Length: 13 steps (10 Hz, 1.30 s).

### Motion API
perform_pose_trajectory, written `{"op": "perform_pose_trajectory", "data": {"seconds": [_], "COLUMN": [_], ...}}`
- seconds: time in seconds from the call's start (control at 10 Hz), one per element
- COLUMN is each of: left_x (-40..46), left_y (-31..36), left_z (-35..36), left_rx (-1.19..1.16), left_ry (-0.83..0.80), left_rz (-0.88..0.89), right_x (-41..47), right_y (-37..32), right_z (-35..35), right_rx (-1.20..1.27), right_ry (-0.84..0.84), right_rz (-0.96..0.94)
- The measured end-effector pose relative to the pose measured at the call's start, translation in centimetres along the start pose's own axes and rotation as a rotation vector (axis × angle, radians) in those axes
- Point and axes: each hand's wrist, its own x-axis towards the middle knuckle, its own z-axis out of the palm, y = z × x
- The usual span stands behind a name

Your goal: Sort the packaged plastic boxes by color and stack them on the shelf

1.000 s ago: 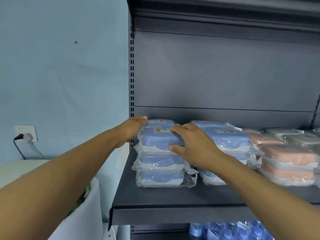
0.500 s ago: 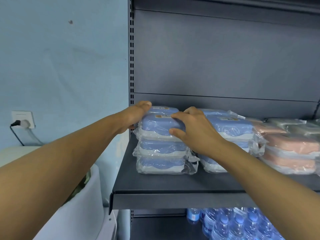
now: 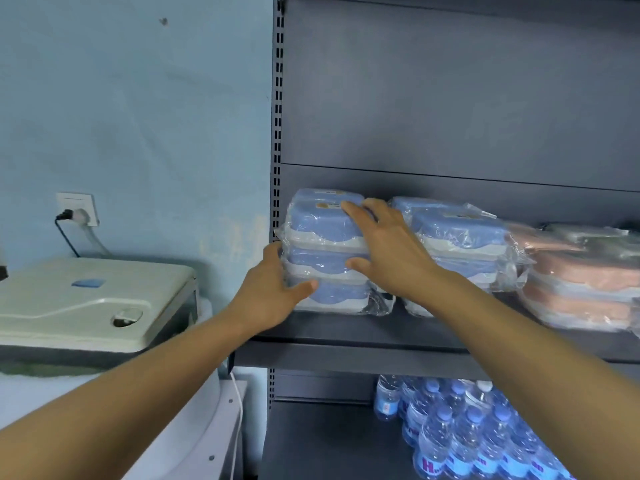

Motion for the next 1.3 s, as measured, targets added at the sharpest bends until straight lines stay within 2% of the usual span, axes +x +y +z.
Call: {"op": "perform_pose_trajectory", "data": {"seconds": [0.1, 0.2, 0.6, 0.7, 0.8, 0.9, 1.1, 1.3], "left_x": [0.6, 1.3, 2.2, 1.9, 1.3, 1.3, 1.5, 0.9], "left_y": [0.2, 0.0, -0.7, -0.9, -0.3, -0.1, -0.1, 0.5], "left_z": [0.8, 1.2, 1.7, 1.9, 1.7, 1.5, 1.2, 0.4], "left_rx": [0.031, 0.050, 0.008, 0.030, 0.223, 0.357, 0.437, 0.436], "left_ry": [0.103, 0.137, 0.122, 0.210, 0.313, 0.337, 0.302, 0.301], "left_rz": [-0.019, -0.040, -0.075, -0.016, 0.096, 0.217, 0.206, 0.166], "right_x": [0.5, 1.0, 1.8, 1.8, 1.7, 1.4, 1.1, -0.8], "right_y": [0.2, 0.3, 0.2, 0.2, 0.1, -0.1, -0.5, -0.2], "right_z": [0.2, 0.3, 0.9, 0.7, 0.6, 0.4, 0.2, -2.4], "right_rx": [-0.019, -0.023, -0.086, -0.097, -0.101, -0.117, -0.138, -0.026], "right_ry": [0.004, -0.006, -0.021, -0.020, -0.011, -0.001, 0.003, 0.039], "right_rz": [0.000, 0.007, 0.010, 0.003, 0.010, 0.029, 0.043, 0.076]}}
